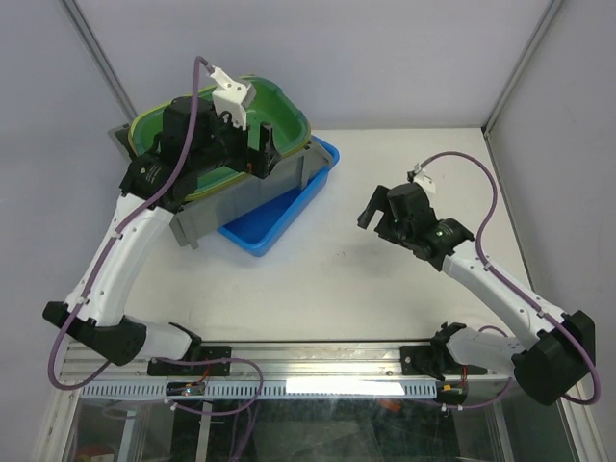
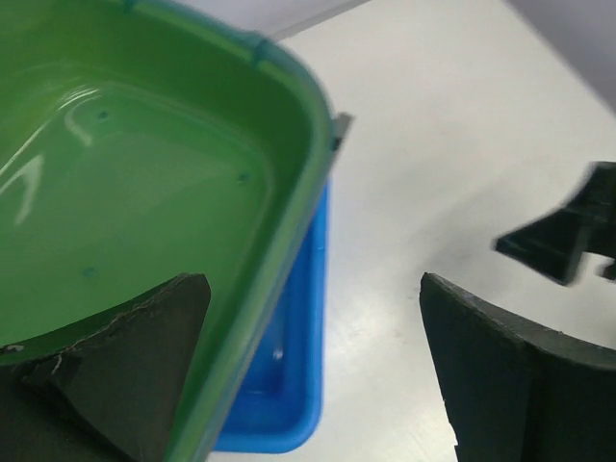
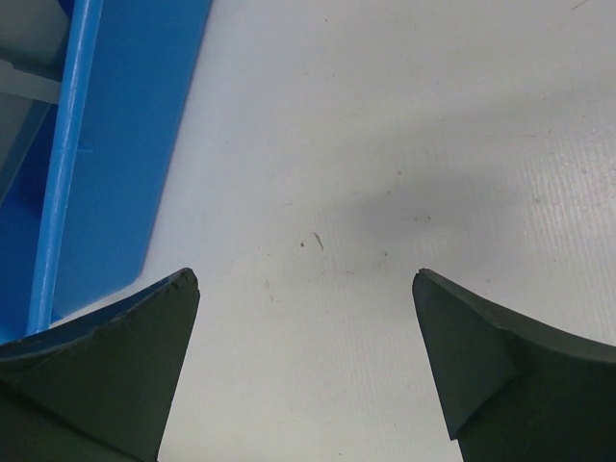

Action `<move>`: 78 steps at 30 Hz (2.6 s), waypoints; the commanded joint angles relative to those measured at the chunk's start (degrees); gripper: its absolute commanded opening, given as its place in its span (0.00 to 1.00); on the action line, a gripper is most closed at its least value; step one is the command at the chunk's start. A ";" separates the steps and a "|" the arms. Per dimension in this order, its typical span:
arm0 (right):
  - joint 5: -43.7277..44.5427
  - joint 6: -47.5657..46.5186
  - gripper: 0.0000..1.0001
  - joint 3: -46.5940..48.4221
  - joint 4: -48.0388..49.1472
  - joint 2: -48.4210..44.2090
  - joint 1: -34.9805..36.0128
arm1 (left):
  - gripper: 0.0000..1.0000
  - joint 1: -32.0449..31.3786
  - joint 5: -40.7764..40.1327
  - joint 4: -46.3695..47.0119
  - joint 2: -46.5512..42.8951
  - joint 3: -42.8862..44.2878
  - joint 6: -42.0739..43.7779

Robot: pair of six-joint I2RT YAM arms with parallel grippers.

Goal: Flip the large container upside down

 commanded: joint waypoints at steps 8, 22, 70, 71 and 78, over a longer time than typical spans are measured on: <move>0.59 -0.14 0.98 -1.60 -1.12 -3.64 0.26 | 0.92 -0.04 -15.35 -9.09 9.55 10.40 10.28; 0.57 -0.46 0.98 -1.99 -1.55 -3.16 0.27 | 0.68 0.05 -12.87 -15.41 14.41 13.79 9.55; 2.25 3.08 0.98 -4.38 -4.49 -9.21 0.17 | 0.00 -28.03 -38.24 16.89 19.85 40.23 34.92; 3.68 2.48 0.98 -3.55 -5.94 -9.74 0.15 | 0.00 -29.32 -38.58 18.89 20.20 40.74 36.12; 19.17 -1.72 0.98 9.42 -16.65 -16.90 0.06 | 0.00 -36.69 -33.07 29.05 21.59 42.11 32.75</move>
